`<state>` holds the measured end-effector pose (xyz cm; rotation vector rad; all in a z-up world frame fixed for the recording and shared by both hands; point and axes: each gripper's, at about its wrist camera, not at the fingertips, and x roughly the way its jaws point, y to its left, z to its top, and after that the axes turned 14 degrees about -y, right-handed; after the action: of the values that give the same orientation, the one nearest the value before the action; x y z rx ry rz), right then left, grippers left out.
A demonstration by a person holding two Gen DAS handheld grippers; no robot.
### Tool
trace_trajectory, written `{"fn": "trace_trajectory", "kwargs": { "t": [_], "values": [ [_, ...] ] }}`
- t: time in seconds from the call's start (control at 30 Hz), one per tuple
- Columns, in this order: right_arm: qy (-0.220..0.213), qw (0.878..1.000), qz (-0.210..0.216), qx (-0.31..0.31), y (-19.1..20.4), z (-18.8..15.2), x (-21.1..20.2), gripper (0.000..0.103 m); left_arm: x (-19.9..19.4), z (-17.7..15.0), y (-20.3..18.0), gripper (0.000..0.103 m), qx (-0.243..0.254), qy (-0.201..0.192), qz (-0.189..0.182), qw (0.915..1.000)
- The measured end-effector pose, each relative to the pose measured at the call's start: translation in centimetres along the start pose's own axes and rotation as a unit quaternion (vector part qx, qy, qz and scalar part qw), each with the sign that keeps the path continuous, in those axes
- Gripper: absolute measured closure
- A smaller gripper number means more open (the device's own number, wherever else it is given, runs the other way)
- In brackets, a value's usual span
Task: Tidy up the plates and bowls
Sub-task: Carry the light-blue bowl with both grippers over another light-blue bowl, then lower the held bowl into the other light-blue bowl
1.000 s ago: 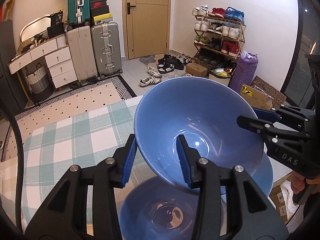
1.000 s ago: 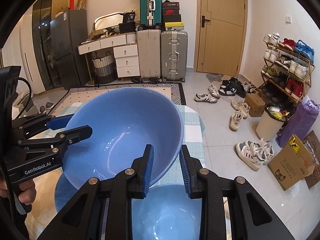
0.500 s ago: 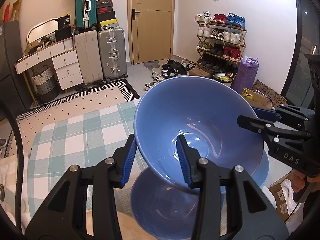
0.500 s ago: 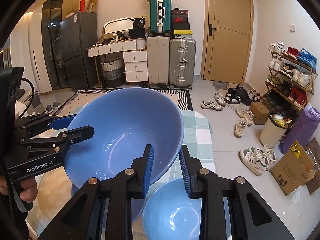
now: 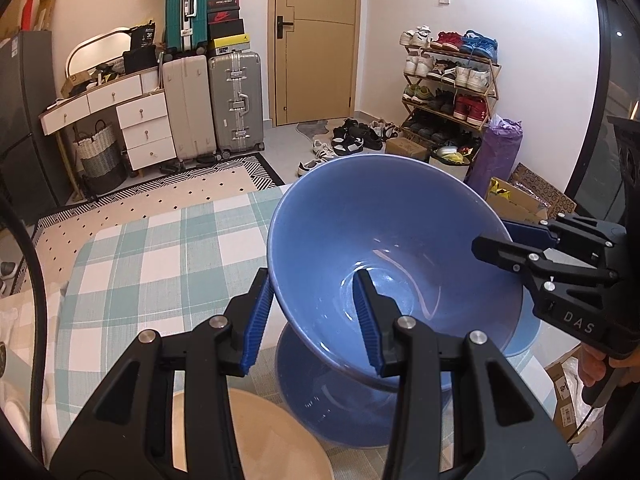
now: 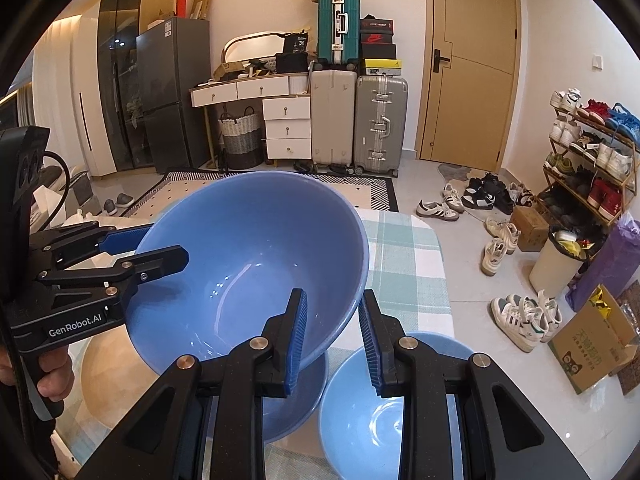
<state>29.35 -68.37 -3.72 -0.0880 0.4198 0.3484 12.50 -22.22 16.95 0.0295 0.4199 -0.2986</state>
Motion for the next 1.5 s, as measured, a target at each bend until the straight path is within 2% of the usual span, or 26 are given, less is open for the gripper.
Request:
{"fn": "trace_trajectory", "kwargs": {
  "t": [0.53, 0.9, 1.5],
  "values": [
    [0.017, 1.0, 0.011, -0.012, 2.1, -3.4, 0.1, 0.076, -0.5, -3.8, 1.3, 0.066, -0.013, 0.008, 0.011, 0.9998],
    [0.02, 0.999, 0.002, -0.036, 3.1, -5.0, 0.4, 0.076, 0.2, -6.9, 1.8, 0.066, -0.019, 0.02, 0.019, 0.9994],
    [0.038, 0.996, -0.026, -0.079, 4.2, -7.7, 2.6, 0.075, 3.4, -10.4, 1.9, 0.066, 0.014, 0.042, 0.035, 0.9984]
  ]
}}
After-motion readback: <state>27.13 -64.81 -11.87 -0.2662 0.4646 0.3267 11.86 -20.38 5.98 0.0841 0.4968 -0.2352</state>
